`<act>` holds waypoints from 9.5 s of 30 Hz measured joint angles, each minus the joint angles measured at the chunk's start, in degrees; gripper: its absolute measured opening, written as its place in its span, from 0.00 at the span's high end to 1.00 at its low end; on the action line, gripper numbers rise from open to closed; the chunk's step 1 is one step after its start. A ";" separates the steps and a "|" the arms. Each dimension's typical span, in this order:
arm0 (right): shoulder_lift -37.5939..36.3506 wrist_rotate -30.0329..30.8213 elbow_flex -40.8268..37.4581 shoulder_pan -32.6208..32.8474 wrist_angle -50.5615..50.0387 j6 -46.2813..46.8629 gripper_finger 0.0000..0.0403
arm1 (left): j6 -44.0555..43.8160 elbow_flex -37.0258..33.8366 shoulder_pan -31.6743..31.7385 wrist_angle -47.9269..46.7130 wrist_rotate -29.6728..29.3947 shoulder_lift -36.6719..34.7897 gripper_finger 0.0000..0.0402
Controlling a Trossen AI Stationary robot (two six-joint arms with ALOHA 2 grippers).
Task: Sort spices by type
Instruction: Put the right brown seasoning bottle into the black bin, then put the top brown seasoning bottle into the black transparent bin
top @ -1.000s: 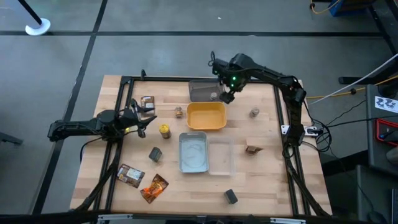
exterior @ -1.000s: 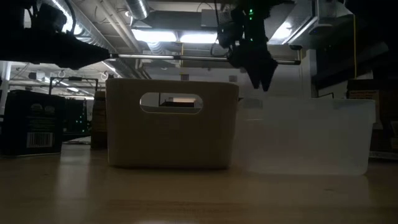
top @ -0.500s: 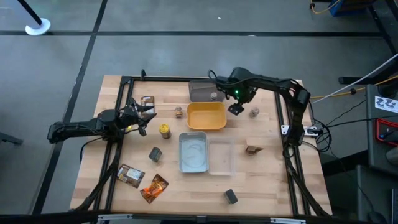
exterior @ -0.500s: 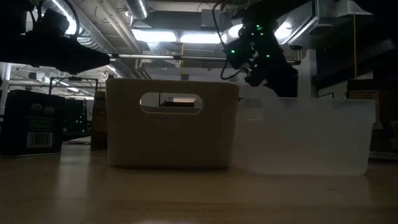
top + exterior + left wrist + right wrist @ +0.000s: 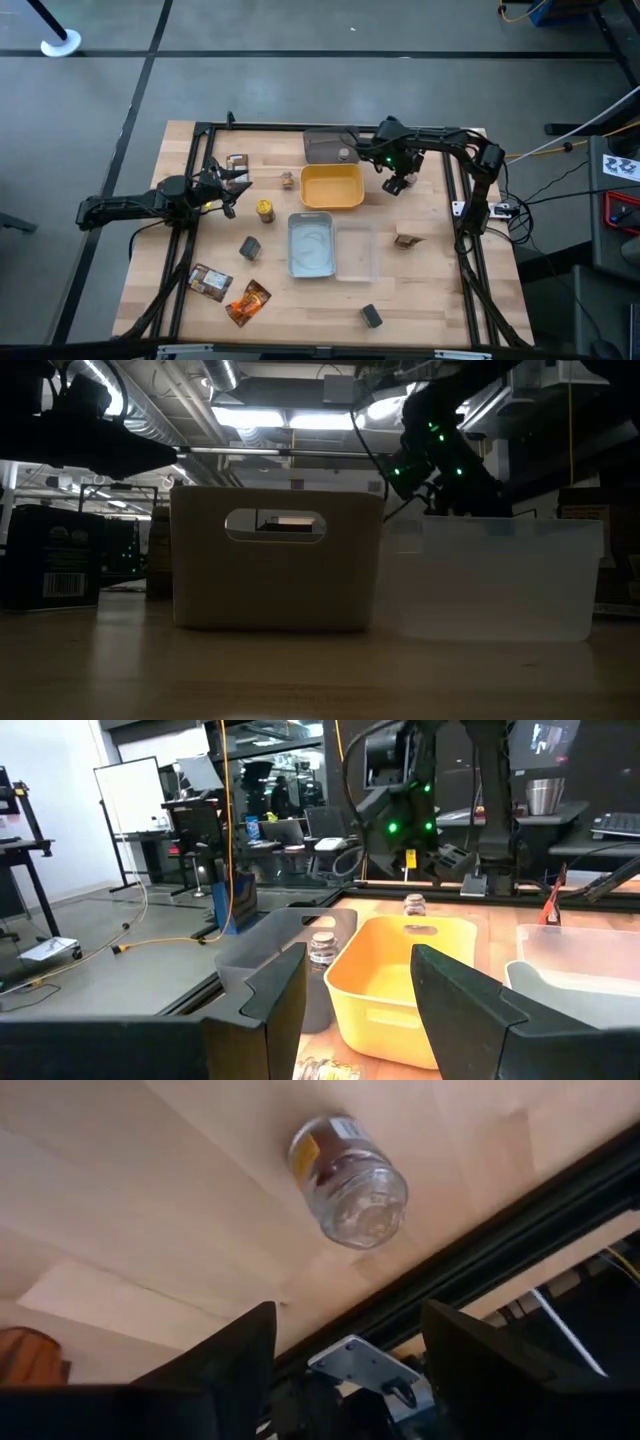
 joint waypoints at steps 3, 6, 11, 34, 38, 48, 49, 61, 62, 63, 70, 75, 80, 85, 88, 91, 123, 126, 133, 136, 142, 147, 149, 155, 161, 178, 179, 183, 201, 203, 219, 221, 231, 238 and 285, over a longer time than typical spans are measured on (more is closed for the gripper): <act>0.03 0.01 -2.08 -1.62 2.14 -1.96 0.38 | -0.02 0.00 -0.02 -0.02 0.00 0.00 0.59; 0.03 -0.02 -3.24 -3.55 4.54 -4.32 0.38 | -0.02 0.00 -0.02 0.00 0.02 0.00 0.59; 0.03 -0.55 -3.93 -6.86 6.95 -6.67 0.38 | -0.31 -0.02 -0.02 -0.02 0.02 0.00 0.59; 0.03 -5.22 -10.79 -9.58 17.80 -10.86 0.40 | -2.34 0.00 -0.02 0.04 -1.05 0.00 0.59; 0.03 -6.21 -10.79 -9.58 17.24 -10.87 0.49 | -2.32 -0.01 -0.02 0.07 -1.55 0.00 0.59; 0.12 -7.23 -8.62 -9.58 13.73 -10.37 0.55 | -2.27 -0.01 -0.01 0.07 -1.71 0.00 0.59; 0.12 -7.72 -7.71 -9.58 12.49 -10.37 0.55 | -2.26 0.00 -0.02 0.07 -1.73 0.00 0.59; 0.12 -8.20 15.43 -9.49 -0.28 -10.00 0.55 | -2.12 -0.01 -0.01 0.07 -1.74 0.00 0.59; 0.12 -8.18 17.79 -9.49 0.06 -9.85 0.55 | -2.12 -0.01 -0.01 0.07 -1.74 0.00 0.59; 0.12 -8.18 20.07 -9.49 0.78 -9.75 0.55 | -2.12 -0.01 -0.02 0.07 -1.75 0.00 0.59; 0.07 -8.19 28.01 -9.49 14.14 -9.68 0.55 | -2.14 0.00 -0.01 0.07 -1.75 0.00 0.59; 1.78 -10.80 28.01 -9.53 20.95 -10.32 0.55 | -2.14 -0.02 -0.02 0.07 -1.75 0.00 0.59; 6.05 -13.19 27.99 -9.51 25.01 -11.63 0.55 | -2.15 0.00 -0.01 0.07 -1.75 0.00 0.59; 10.27 -14.65 27.94 -9.51 27.46 -12.33 0.55 | -2.16 -0.01 -0.01 0.07 -1.75 0.00 0.59; 12.08 -15.00 27.96 -9.51 28.76 -13.35 0.55 | -2.16 -0.02 0.00 0.07 -1.75 0.00 0.59; 13.61 -15.26 27.96 -9.51 29.54 -13.43 0.55 | -2.16 -0.02 0.00 0.07 -1.75 0.00 0.59; 18.22 -14.65 27.94 -9.53 32.27 -13.45 0.48 | -2.15 -0.02 -0.02 0.07 -1.73 0.00 0.59; 18.20 -14.65 27.94 -9.53 32.27 -13.45 0.48 | -2.14 0.00 0.00 0.07 -1.73 0.00 0.59; 18.17 -14.62 27.94 -9.53 32.12 -13.45 0.48 | -2.14 -0.01 0.00 0.07 -1.73 0.00 0.59; 18.17 -14.63 27.94 -9.53 32.02 -13.45 0.47 | -2.14 0.00 -0.02 0.07 -1.73 0.00 0.59; 18.15 -13.44 27.94 -9.51 31.79 -13.27 0.47 | -2.14 -0.01 -0.01 0.07 -1.73 -0.01 0.59; 18.15 -8.01 27.94 -9.53 32.82 -12.96 0.47 | -2.16 -0.02 -0.02 0.07 -1.73 -0.01 0.59; 18.15 -7.04 27.94 -9.53 32.94 -12.23 0.47 | -2.14 0.00 0.00 0.07 -1.73 0.00 0.59; 18.15 -9.00 27.94 -9.53 32.91 -12.12 0.47 | -2.14 -0.02 -0.02 0.07 -1.73 0.00 0.59; 18.15 -11.92 27.94 -9.51 32.23 -12.11 0.47 | -2.14 -0.02 -0.01 0.07 -1.73 0.00 0.59; 18.24 -10.32 27.37 -9.53 31.14 -11.43 0.47 | -2.14 -0.01 -0.02 0.07 -1.73 0.00 0.59; 18.24 -9.52 27.37 -9.51 31.17 -11.48 0.47 | -2.15 -0.01 -0.01 0.07 -1.70 -0.01 0.59; 18.28 -9.16 27.37 -9.53 31.83 -11.44 0.47 | -2.14 -0.02 0.00 0.07 -1.70 0.00 0.59; 18.41 -9.62 27.37 -9.53 31.39 -11.37 0.47 | -1.81 0.31 -0.02 -0.37 -1.76 -0.02 0.59; 18.41 -9.62 27.37 -9.53 31.48 -11.37 0.47 | -2.79 0.39 -0.01 -0.90 -1.62 0.10 0.59; 18.44 -9.62 27.37 -9.53 31.99 -11.33 0.47 | -3.43 0.42 -0.13 -1.05 -1.65 0.37 0.59; 18.46 -9.62 27.37 -9.53 31.97 -11.31 0.47 | -3.43 0.43 -0.13 -1.07 -1.64 0.37 0.59; 18.48 -9.62 27.37 -9.53 31.94 -11.31 0.47 | -3.43 0.44 -0.13 -1.14 -1.66 0.37 0.59; 18.48 -10.96 27.37 -9.60 31.73 -11.66 0.47 | -3.43 0.44 -0.11 -1.14 -1.66 0.37 0.59; 18.48 -23.19 41.18 -9.49 25.74 -9.64 0.11 | -3.45 0.44 -0.11 -1.16 -1.69 0.37 0.59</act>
